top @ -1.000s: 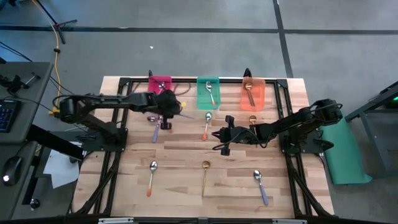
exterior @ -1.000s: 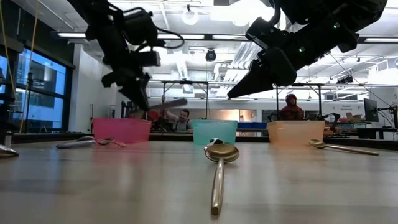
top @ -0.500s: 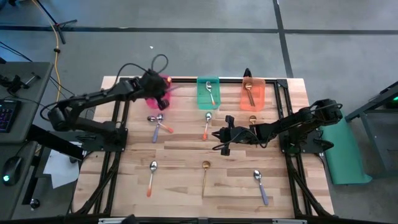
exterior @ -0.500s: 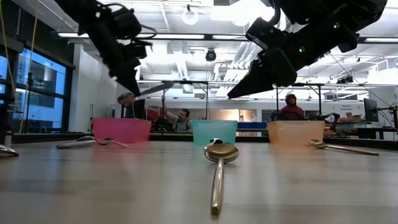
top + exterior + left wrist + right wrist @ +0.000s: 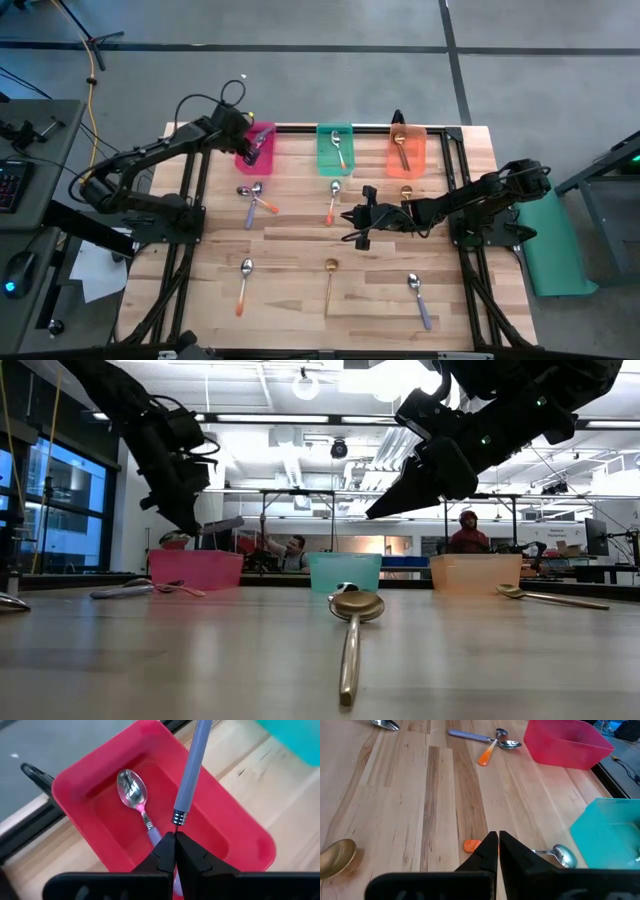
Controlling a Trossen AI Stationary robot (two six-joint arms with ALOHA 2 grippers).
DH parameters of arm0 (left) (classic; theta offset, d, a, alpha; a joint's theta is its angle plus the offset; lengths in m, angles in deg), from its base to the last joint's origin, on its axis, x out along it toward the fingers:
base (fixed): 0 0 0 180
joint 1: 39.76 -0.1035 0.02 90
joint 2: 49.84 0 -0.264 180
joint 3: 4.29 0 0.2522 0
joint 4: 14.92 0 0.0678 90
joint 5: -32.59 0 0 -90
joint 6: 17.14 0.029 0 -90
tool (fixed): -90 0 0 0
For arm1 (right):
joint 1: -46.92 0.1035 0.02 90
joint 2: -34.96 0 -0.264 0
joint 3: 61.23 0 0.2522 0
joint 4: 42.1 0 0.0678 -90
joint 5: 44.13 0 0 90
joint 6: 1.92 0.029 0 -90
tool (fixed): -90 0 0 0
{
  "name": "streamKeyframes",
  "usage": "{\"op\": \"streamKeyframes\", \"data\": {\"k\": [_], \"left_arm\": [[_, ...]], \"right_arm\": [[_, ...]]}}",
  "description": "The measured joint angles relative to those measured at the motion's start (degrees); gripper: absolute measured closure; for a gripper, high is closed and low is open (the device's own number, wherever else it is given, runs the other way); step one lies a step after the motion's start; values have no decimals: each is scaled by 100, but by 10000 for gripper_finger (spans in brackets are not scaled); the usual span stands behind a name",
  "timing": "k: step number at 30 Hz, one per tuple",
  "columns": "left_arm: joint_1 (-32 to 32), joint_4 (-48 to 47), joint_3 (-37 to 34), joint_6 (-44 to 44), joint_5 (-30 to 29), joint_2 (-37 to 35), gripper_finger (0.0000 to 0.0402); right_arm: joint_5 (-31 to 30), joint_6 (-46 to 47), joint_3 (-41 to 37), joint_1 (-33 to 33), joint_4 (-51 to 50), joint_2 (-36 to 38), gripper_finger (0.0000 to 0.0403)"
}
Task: Sort silverware by color (type)
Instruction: Put the violet spoon into the red bin
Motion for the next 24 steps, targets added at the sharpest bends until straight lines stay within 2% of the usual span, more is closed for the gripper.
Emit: {"op": "streamKeyframes", "data": {"k": [9, 16, 24], "left_arm": [[-383, 173, 0, -219, 611, 0, 401], [-391, 188, 0, -456, 621, 133, 401], [-391, 424, 1, -533, 557, 851, 401]], "right_arm": [[0, -2, 0, -1, 2, 0, 403], [0, -2, 0, -1, 0, 0, 403], [0, -2, 0, -1, 2, 0, 403]]}}
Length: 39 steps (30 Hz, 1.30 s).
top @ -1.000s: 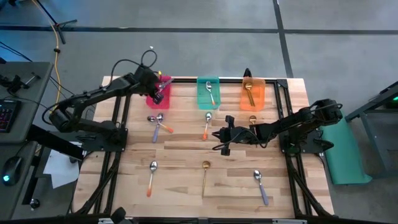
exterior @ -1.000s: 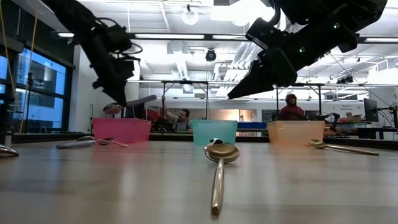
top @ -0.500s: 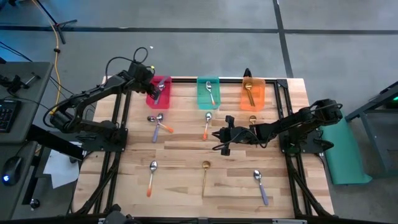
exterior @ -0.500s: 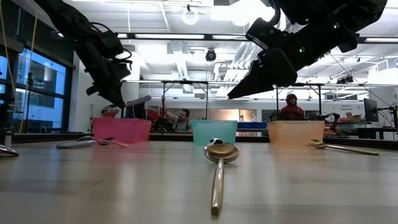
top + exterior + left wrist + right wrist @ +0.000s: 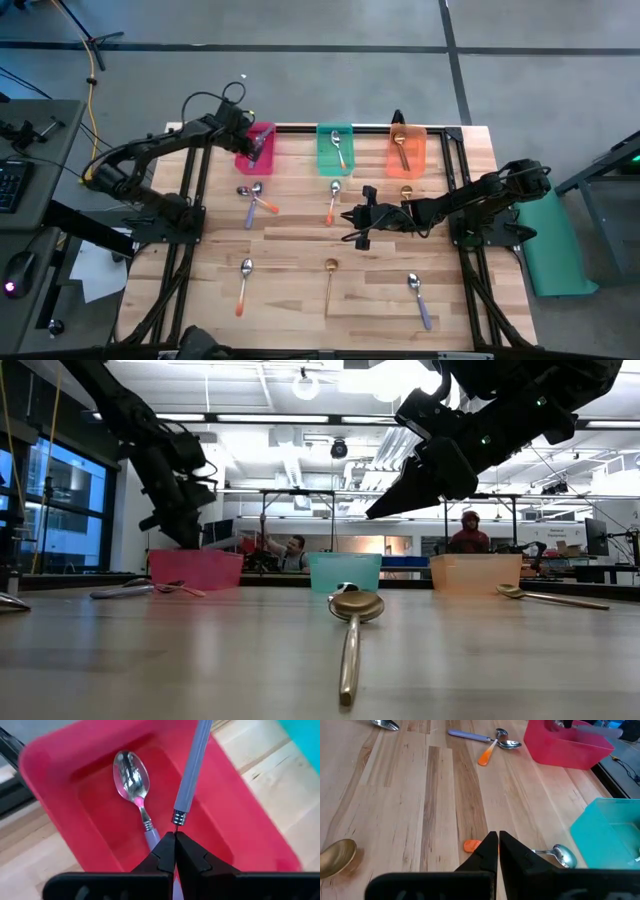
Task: Sort silverware by color (type)
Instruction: Put the violet spoon into the red bin, then put the orange spoon into the green bin
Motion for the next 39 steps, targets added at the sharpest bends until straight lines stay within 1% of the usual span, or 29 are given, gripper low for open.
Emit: {"op": "streamKeyframes", "data": {"k": [4, 7, 12, 19, 24, 29, 34, 39], "left_arm": [[2, 133, 1, 4, -9, 237, 401], [2, 183, 1, 30, -122, 358, 400], [2, 230, 3, 220, -392, 372, 383], [16, 218, 3, 471, -400, 119, 353], [182, 109, 3, 760, -425, -288, 351], [783, 118, -24, 811, -428, -853, 373], [1743, 532, -495, 1010, -431, -1578, 398], [2734, 466, -817, 1043, -433, -2146, 399]], "right_arm": [[0, 0, 0, 0, 0, 0, 403], [0, 0, 0, 0, -1, 0, 403], [0, 0, 0, 0, -2, 0, 403], [1, 0, 0, 0, -1, 0, 403], [0, 0, 0, 0, -2, 0, 403], [0, 1, 0, 0, -2, 0, 403], [0, 82, 0, -2, -2, 0, 403], [0, 94, 0, -9, -2, 0, 403]]}}
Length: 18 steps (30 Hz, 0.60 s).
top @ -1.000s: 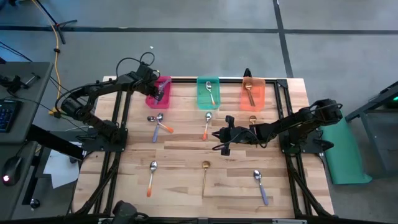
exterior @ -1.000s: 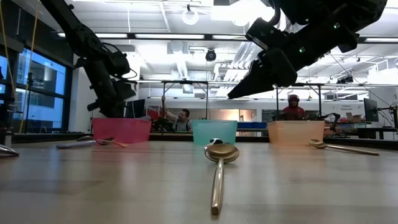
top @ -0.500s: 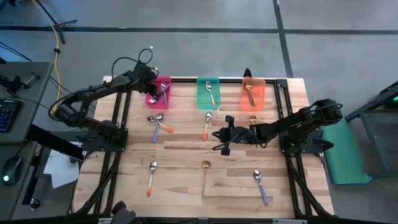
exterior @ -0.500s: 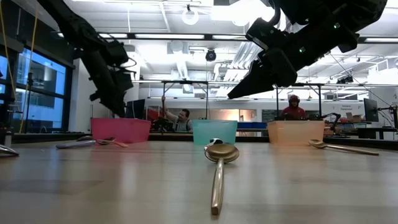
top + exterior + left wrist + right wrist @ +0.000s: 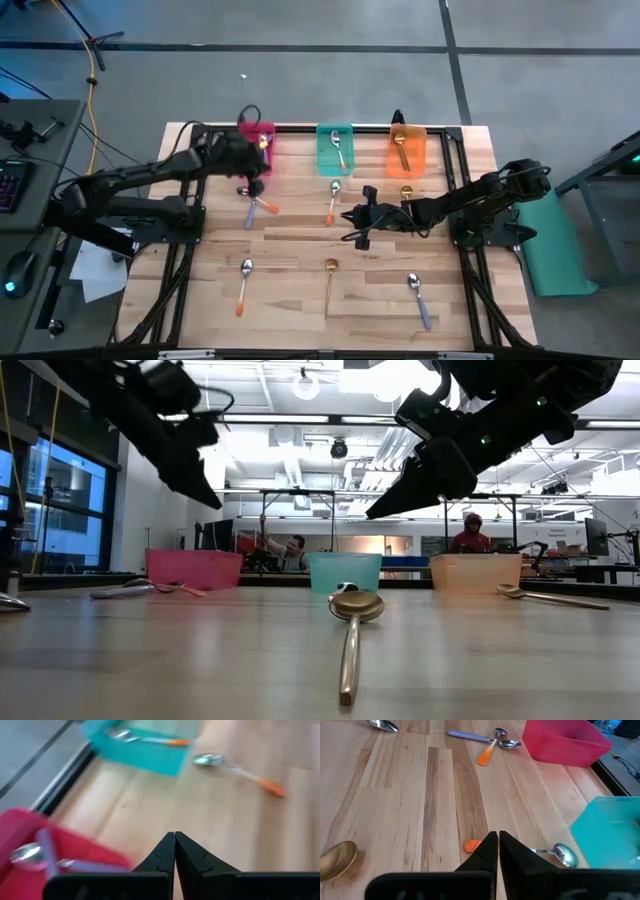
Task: Sort silverware by color (type)
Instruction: Put the orange spoon into the green bin
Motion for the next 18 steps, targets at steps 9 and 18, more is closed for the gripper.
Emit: {"op": "streamKeyframes", "data": {"k": [9, 18], "left_arm": [[1349, -1258, 341, 223, -374, -40, 399], [1621, -2654, 633, 966, -955, 788, 397]], "right_arm": [[0, 2, 0, -4, 0, 0, 403], [0, 2, 0, -4, 0, 0, 403]]}}
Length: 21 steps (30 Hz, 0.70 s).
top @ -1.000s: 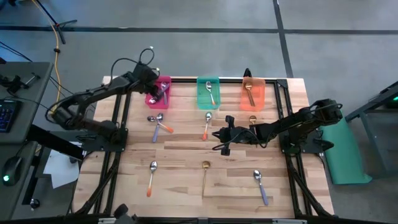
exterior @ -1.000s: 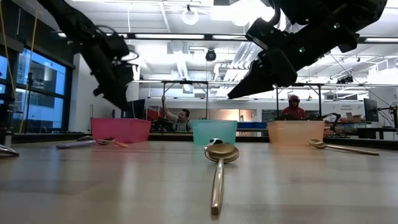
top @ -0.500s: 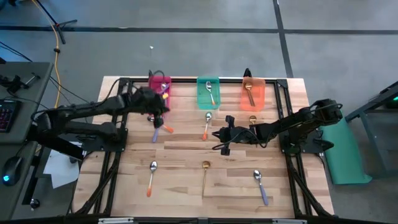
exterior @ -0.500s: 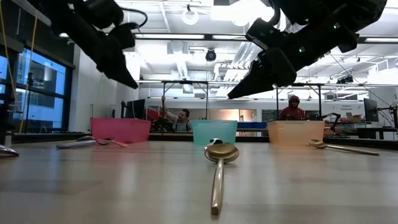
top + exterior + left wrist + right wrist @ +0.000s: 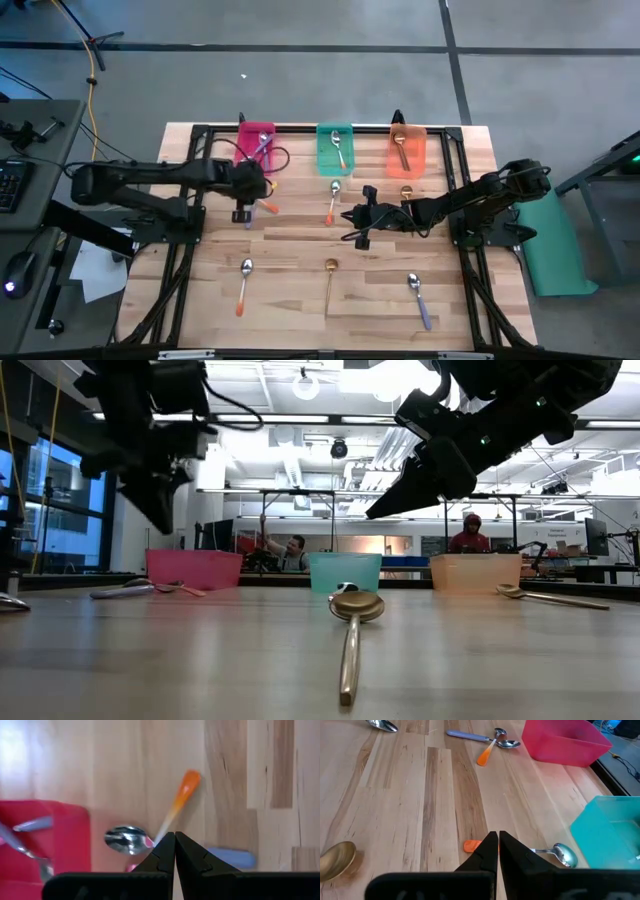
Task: Sort silverware by color (type)
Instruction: Put the orange spoon into the green bin
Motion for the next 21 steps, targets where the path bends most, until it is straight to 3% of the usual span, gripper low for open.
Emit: {"op": "streamKeyframes", "data": {"k": [8, 14, 21], "left_arm": [[54, -74, -1, 388, -727, 837, 341], [54, -105, -1, 745, -843, 1159, 286], [45, -108, -1, 1018, -1042, 1399, 271]], "right_arm": [[0, 7, 0, 0, -2, 0, 403], [0, 9, 0, 0, -21, 0, 403], [0, 9, 0, 0, -39, 0, 403]]}}
